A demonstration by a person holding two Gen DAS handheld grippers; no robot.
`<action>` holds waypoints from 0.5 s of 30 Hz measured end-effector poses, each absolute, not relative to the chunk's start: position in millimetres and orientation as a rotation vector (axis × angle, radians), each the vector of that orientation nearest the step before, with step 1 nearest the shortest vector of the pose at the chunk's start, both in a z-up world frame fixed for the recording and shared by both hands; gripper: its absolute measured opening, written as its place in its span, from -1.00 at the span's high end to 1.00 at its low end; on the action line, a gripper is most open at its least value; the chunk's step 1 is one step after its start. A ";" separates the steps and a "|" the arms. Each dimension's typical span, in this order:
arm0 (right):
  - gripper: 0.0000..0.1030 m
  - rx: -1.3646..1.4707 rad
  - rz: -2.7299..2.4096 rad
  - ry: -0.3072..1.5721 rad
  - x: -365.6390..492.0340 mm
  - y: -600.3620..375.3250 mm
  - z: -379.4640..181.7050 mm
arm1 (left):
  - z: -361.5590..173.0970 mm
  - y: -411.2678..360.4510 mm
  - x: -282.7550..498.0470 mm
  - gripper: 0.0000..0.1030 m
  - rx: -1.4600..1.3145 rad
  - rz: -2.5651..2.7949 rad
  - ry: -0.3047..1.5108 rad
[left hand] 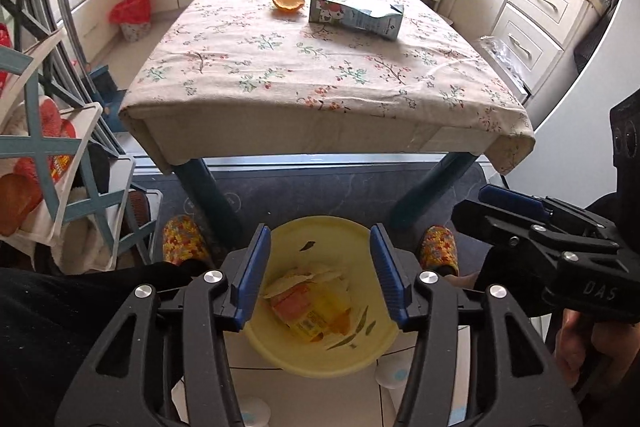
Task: Collect trash
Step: 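Move both tools back to the table toward the chip and blue carton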
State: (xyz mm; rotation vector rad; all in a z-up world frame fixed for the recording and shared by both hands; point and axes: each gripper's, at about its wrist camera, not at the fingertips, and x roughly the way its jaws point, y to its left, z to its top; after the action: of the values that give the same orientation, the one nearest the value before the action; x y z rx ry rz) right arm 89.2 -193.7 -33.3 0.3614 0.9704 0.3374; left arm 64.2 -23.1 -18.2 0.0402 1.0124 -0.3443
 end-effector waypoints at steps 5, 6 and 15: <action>-0.25 0.353 0.332 0.962 88.9 -194.2 -32.3 | -14.4 -22.3 64.7 -0.08 0.052 -0.329 0.989; -0.25 0.353 0.332 0.962 88.8 -194.2 -32.4 | -14.1 -22.4 64.6 -0.09 0.053 -0.327 0.987; -0.30 0.353 0.332 0.962 89.0 -194.8 -32.4 | -13.3 -23.1 63.6 -0.17 0.065 -0.317 0.975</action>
State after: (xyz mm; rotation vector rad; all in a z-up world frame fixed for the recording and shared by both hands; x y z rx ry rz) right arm 89.0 -194.8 -32.4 0.3528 0.9622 0.3319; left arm 63.6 -23.1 -13.3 0.0653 0.9747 -0.3171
